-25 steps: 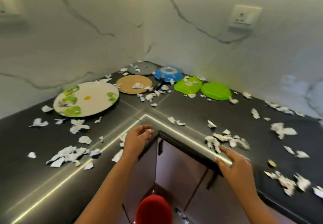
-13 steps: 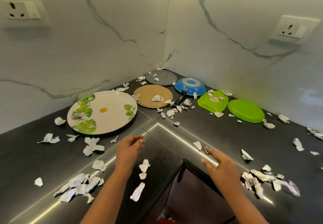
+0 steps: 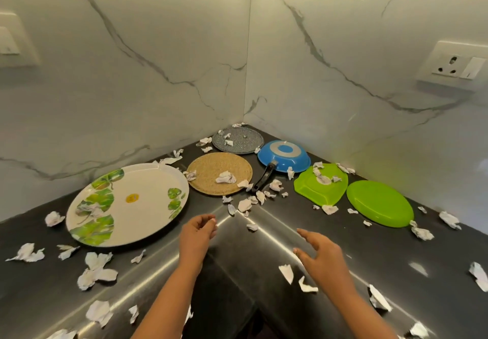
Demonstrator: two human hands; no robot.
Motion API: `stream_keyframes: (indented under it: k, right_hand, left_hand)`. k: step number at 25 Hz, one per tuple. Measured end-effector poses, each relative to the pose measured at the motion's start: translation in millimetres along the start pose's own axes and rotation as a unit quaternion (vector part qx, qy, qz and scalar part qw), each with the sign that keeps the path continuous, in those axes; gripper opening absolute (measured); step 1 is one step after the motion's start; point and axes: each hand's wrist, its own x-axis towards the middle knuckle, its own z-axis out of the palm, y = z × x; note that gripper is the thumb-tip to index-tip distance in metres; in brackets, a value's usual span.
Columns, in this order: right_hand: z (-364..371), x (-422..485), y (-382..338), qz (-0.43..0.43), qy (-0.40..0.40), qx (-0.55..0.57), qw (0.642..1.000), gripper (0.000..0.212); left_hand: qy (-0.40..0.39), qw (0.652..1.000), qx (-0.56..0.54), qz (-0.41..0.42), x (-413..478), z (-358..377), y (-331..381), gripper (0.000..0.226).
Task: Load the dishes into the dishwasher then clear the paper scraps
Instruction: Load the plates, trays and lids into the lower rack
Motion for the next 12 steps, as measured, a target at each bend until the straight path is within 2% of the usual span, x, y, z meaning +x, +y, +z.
stream_keyframes:
  k: [5, 9, 12]
  right_hand:
    - [1, 38, 13, -0.015, -0.045, -0.026, 0.999, 0.045]
    - [12, 60, 18, -0.018, -0.081, -0.03, 0.996, 0.045]
    - [23, 76, 18, -0.015, -0.097, -0.025, 0.995, 0.045]
  left_hand:
    - [0.036, 0.999, -0.002, -0.016, 26, 28, -4, 0.015]
    - [0.055, 0.998, -0.007, -0.04, 54, 33, -4, 0.053]
    - [0.076, 0.996, -0.033, -0.03, 71, 37, -1, 0.064]
